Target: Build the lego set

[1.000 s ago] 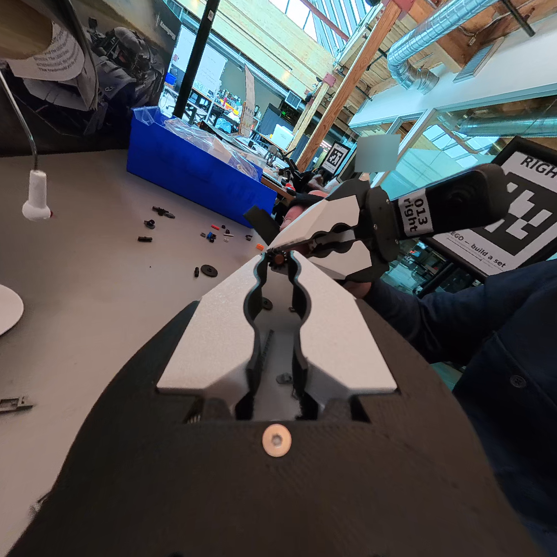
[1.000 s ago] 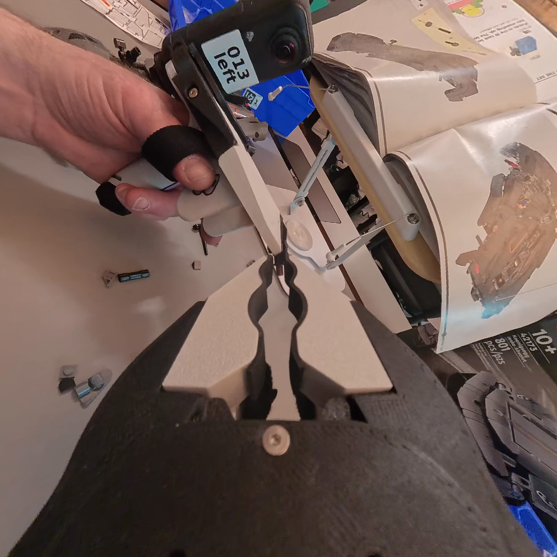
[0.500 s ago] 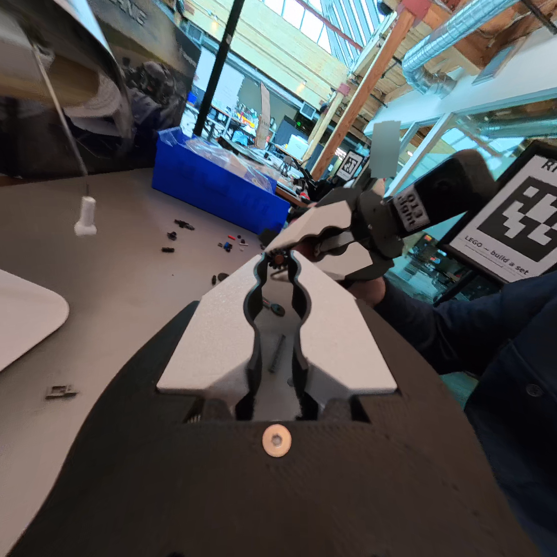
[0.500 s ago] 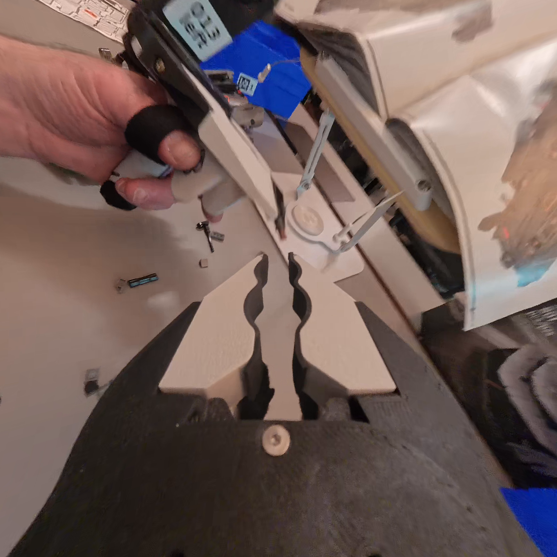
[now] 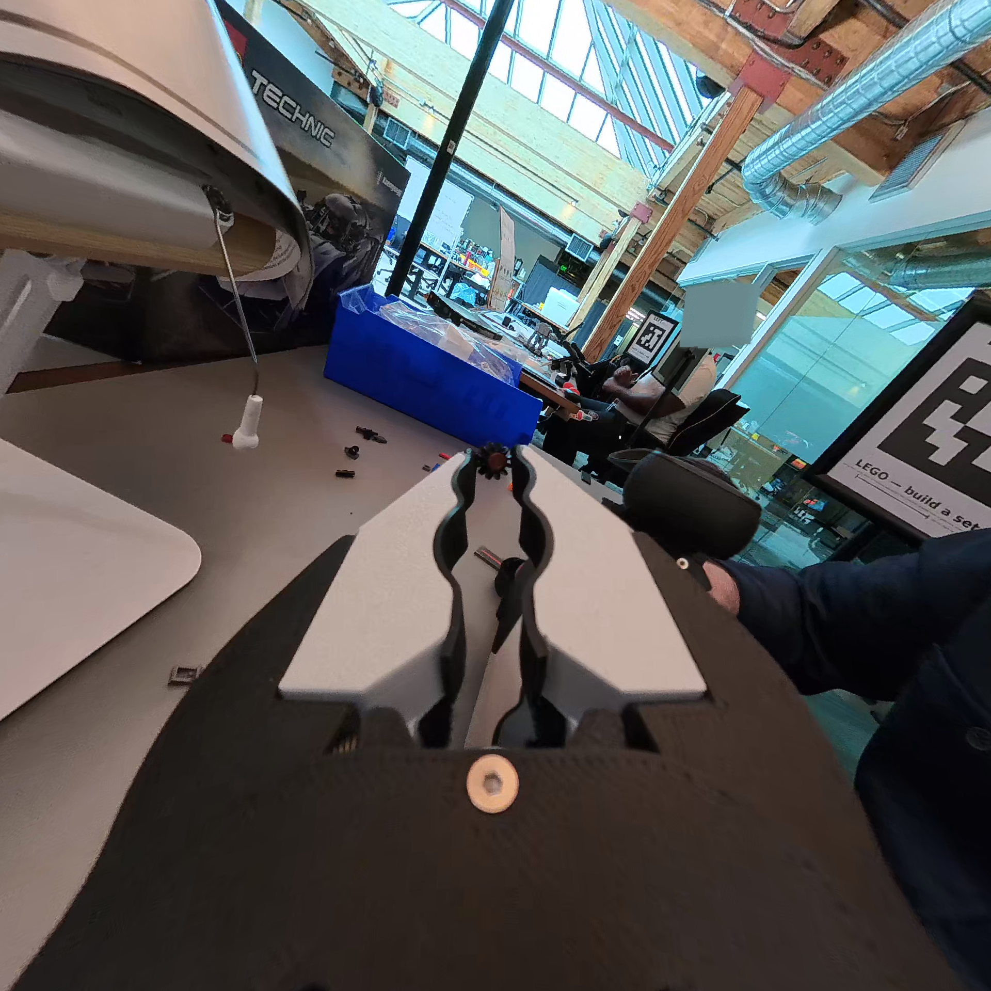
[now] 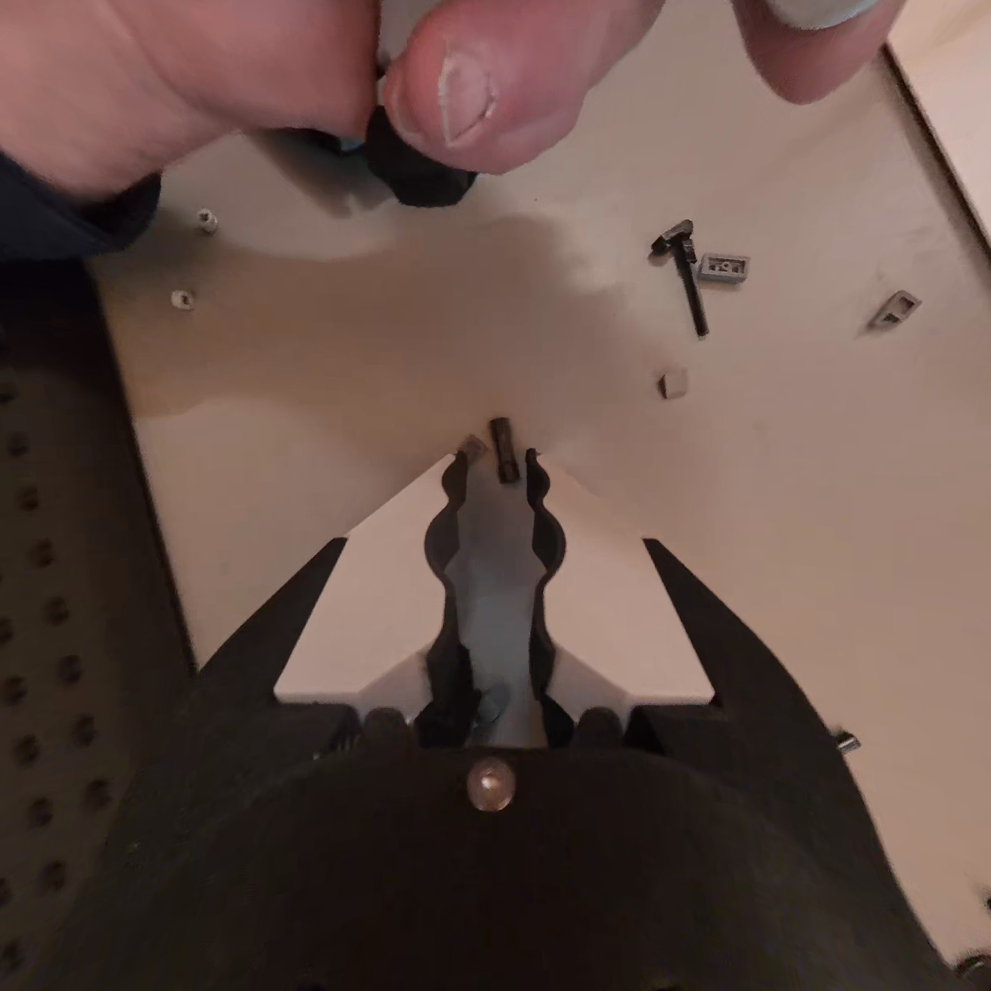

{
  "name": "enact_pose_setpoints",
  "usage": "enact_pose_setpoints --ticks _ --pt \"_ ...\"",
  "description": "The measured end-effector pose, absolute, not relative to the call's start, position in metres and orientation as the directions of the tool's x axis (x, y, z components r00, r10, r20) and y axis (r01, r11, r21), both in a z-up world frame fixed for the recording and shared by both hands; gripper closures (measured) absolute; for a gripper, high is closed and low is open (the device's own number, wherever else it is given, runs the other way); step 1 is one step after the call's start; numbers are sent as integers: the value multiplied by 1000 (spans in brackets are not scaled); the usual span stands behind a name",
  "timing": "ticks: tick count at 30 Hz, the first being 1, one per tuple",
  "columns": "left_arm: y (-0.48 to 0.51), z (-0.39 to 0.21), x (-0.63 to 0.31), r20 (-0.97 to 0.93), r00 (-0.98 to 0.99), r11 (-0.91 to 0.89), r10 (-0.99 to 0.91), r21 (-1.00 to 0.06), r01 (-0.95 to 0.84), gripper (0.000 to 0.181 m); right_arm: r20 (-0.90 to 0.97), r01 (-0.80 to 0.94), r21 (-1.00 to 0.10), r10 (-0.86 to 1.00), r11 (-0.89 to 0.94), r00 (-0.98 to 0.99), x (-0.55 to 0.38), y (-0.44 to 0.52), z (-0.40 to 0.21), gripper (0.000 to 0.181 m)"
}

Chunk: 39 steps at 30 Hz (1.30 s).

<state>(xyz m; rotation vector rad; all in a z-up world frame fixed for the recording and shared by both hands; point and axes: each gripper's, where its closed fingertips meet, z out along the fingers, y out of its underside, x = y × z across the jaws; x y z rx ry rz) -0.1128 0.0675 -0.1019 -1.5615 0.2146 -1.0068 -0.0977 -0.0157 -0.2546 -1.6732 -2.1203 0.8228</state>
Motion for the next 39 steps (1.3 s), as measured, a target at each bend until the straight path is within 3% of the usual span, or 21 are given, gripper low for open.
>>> enact_pose_setpoints --ticks 11,16,21,27,32,39 --pt "66 -102 -110 486 579 -293 -655 -869 398 170 -87 767 -611 946 196 -312 -98 -16 -257 177" --pt "61 -98 -108 501 533 -297 -682 -856 424 170 -91 705 -686 940 181 -329 -96 -7 -237 177" --pt "56 -97 -110 499 518 -305 -695 -857 416 170 6 612 -769 959 185 -283 -90 22 -204 178" --pt "55 -102 -107 505 506 -334 -700 -857 393 170 87 565 -793 960 229 -267 -82 41 -193 178" --pt "53 -106 -99 503 490 -357 -711 -860 365 171 209 418 -866 957 276 -200 -79 57 -154 178" --pt "53 -115 -85 504 473 -389 -723 -862 325 170 338 305 -877 927 372 -160 -75 58 -127 178"
